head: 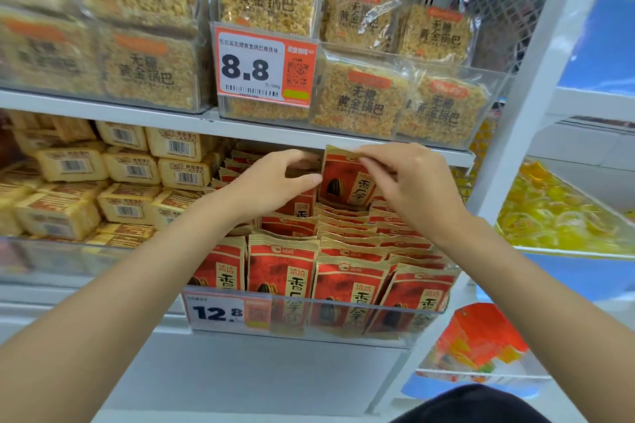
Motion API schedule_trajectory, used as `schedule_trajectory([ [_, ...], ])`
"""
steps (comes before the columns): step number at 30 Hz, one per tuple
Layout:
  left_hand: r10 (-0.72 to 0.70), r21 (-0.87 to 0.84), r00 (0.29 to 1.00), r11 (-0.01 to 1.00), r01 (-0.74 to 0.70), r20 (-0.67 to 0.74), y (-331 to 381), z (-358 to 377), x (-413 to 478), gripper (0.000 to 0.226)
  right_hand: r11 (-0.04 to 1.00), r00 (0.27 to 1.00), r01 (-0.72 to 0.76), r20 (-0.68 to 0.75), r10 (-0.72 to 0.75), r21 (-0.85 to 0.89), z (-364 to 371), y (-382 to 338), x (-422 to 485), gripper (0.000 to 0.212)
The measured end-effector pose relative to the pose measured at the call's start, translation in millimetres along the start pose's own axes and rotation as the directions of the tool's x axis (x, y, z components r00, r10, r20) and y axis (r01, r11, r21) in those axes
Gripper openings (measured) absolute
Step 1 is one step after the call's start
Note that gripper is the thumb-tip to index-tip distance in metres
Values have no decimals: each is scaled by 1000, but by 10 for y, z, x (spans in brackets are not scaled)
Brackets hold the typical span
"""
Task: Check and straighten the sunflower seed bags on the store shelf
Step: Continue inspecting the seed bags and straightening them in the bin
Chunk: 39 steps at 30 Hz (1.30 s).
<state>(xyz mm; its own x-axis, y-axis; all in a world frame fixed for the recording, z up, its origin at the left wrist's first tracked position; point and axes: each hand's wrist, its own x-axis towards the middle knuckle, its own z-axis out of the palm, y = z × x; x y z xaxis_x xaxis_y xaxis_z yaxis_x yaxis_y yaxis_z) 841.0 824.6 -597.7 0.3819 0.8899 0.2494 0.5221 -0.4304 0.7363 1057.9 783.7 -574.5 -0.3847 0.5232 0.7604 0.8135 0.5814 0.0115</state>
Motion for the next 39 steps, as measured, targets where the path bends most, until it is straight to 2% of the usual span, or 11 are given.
schedule_trajectory([
  [4, 80, -141, 997, 987, -82, -19, 242, -74, -162, 24, 997, 994, 30, -108, -23, 68, -139, -182, 276, 21],
  [8, 61, -317, 983, 942, -113, -170, 411, -183, -268, 26, 932, 975, -161, -93, 201, 326, -213, -387, 525, 20],
  [12, 4, -369, 963, 923, -107, -270, 419, -206, -384, 31, 635, 825, -446, 15, 565, 631, -98, -562, 519, 11],
  [14, -83, -432, 967, 901, -30, -242, 389, -171, -451, 29, 486, 738, -539, 108, 666, 688, 21, -609, 426, 5],
  [15, -128, -475, 970, 880, 14, -208, 376, -160, -480, 30, 461, 720, -560, 130, 682, 689, 81, -636, 376, 7],
  [18, -170, -468, 968, 881, 65, -186, 312, -178, -523, 42, 413, 710, -552, 148, 688, 725, 215, -752, 237, 6],
  [22, -218, -437, 938, 896, 82, -269, 182, -170, -614, 39, 235, 642, -606, 293, 708, 760, 352, -858, 54, 17],
  [25, -279, -432, 903, 894, 119, -327, 105, -120, -638, 40, 263, 635, -687, 384, 670, 677, 417, -873, 34, 22],
  [30, -349, -493, 887, 854, 167, -303, 140, -111, -634, 38, 323, 654, -681, 347, 672, 658, 397, -882, 55, 30],
  [34, -393, -602, 831, 793, 89, -394, 180, -102, -623, 37, 194, 682, -674, 499, 535, 713, 313, -944, 46, 23],
  [39, -384, -610, 806, 792, 36, -451, 257, -63, -641, 38, 259, 739, -637, 479, 473, 726, 236, -981, 0, 11],
])
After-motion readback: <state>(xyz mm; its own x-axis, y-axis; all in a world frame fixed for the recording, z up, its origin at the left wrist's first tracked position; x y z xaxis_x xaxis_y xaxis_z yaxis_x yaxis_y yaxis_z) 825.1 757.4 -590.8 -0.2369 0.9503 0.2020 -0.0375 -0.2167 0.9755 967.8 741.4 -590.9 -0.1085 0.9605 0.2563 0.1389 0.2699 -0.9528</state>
